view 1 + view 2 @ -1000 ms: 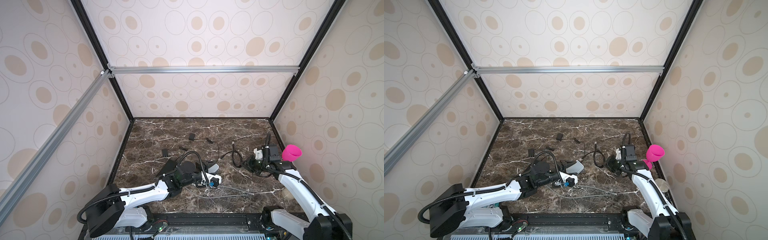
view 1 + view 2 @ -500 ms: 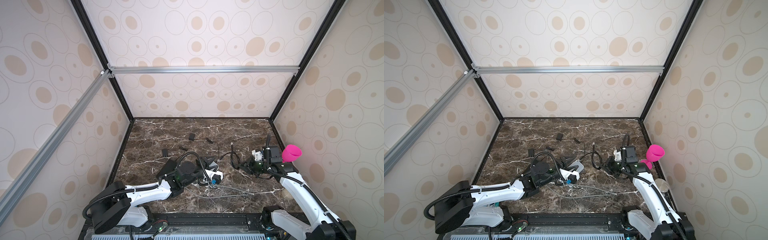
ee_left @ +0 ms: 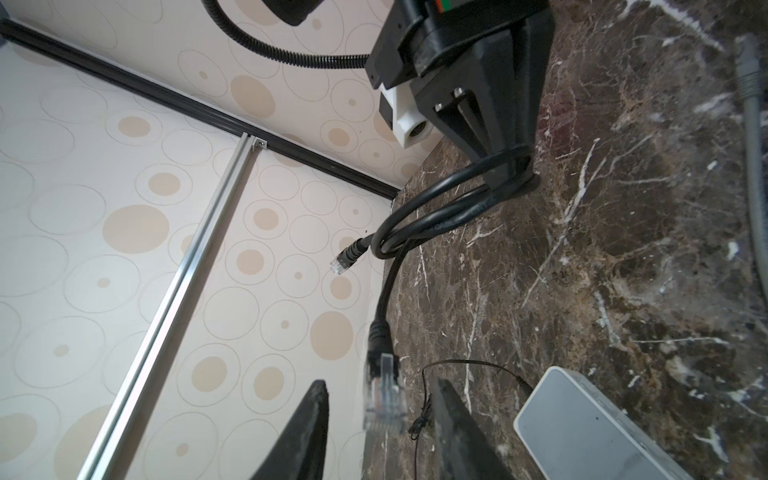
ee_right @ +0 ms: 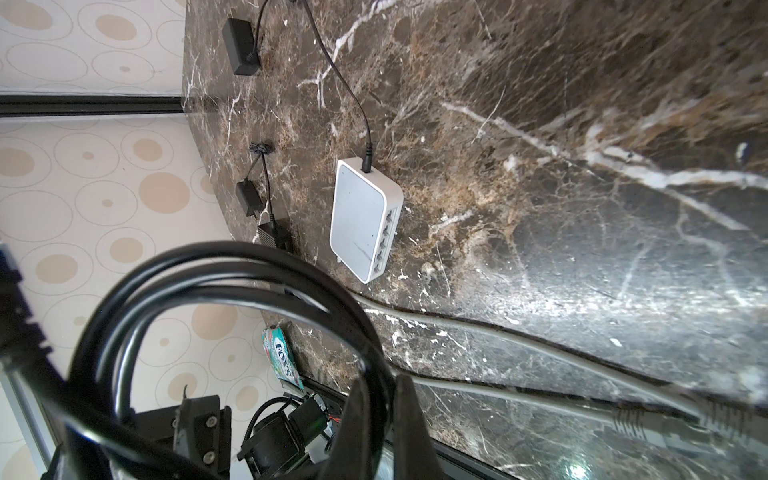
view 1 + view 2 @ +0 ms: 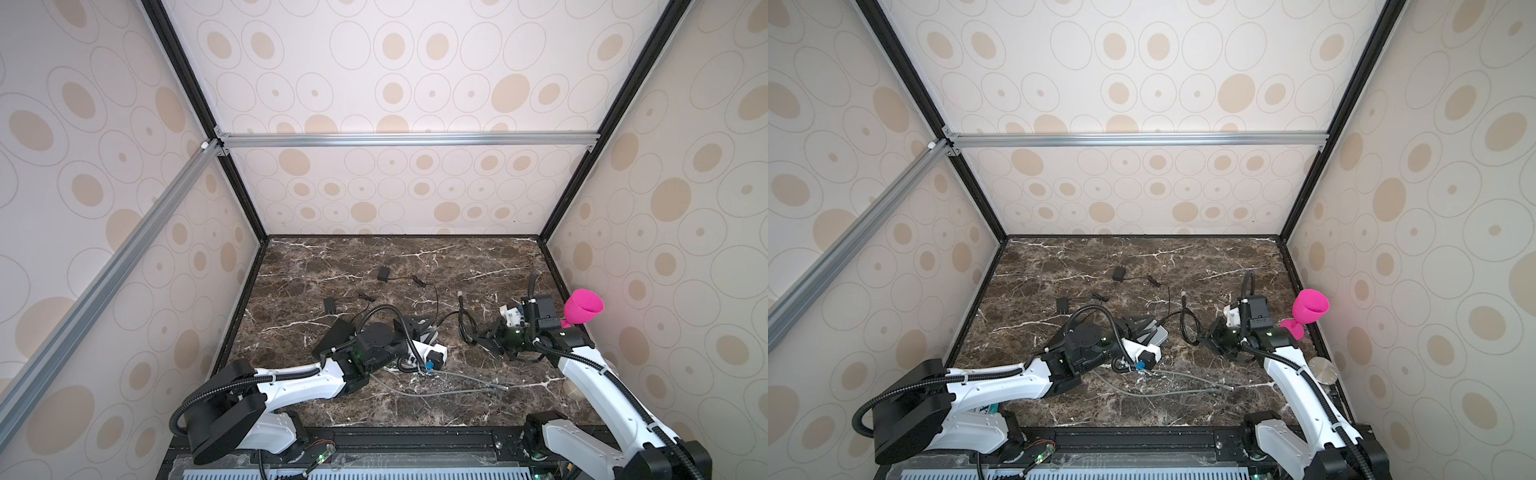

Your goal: Insert the plug into the switch port

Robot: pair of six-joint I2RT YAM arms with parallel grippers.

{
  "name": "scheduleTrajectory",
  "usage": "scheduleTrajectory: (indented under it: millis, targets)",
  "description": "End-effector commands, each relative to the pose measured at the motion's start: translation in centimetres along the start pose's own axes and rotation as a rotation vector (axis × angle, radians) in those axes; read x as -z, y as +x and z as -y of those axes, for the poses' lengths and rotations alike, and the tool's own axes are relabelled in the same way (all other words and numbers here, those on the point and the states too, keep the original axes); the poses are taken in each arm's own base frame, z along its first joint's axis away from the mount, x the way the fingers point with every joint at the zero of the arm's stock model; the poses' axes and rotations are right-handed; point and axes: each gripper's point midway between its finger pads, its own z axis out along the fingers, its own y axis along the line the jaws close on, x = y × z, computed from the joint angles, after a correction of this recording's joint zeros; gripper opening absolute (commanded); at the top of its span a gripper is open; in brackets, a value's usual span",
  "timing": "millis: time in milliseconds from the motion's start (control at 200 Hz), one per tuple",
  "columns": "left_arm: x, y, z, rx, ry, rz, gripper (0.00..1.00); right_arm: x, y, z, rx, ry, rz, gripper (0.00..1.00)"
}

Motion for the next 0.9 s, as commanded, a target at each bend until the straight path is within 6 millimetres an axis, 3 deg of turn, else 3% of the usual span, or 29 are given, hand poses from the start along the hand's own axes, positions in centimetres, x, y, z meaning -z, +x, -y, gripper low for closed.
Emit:
scheduleTrajectory:
  millis: [0, 100, 170, 475, 505, 565, 600, 695, 895]
  targets:
    - [-0.4, -1.5, -1.9, -0.030, -0.033, 0.033, 0.32, -0.1, 0.7, 0.3, -0.003, 0.004, -0.018, 0.00]
    - [-0.4, -1.4, -1.8, -0.035, -0.018, 0.026, 0.10, -0.2, 0.7, 0.5, -0.008, 0.003, -0.019, 0.00]
    - [-0.3, -1.4, -1.6, -0.041, -0.010, 0.028, 0.00, -0.2, 0.8, 0.5, -0.006, 0.002, -0.018, 0.00]
    - [0.2, -1.9, -0.9, -0.027, 0.048, 0.052, 0.00, -0.1, 0.6, 0.3, -0.007, -0.001, -0.011, 0.00]
    - [0.3, -2.0, -0.8, -0.018, 0.062, 0.056, 0.10, 0.0, 0.5, 0.2, -0.004, -0.003, -0.009, 0.00]
    - [0.6, -2.3, -0.5, 0.013, 0.094, 0.077, 0.60, 0.1, 0.5, 0.0, 0.004, -0.005, -0.006, 0.00]
    - [0.8, -2.6, -0.5, 0.047, 0.103, 0.098, 0.72, 0.2, 0.5, -0.1, 0.003, -0.006, -0.005, 0.00]
    - [1.2, -3.2, -0.5, 0.125, 0.161, 0.154, 0.76, 0.4, 0.5, -0.3, 0.009, -0.012, -0.001, 0.00]
    - [1.2, -3.7, -0.6, 0.186, 0.220, 0.204, 0.65, 0.6, 0.9, -0.3, 0.009, -0.016, -0.012, 0.00]
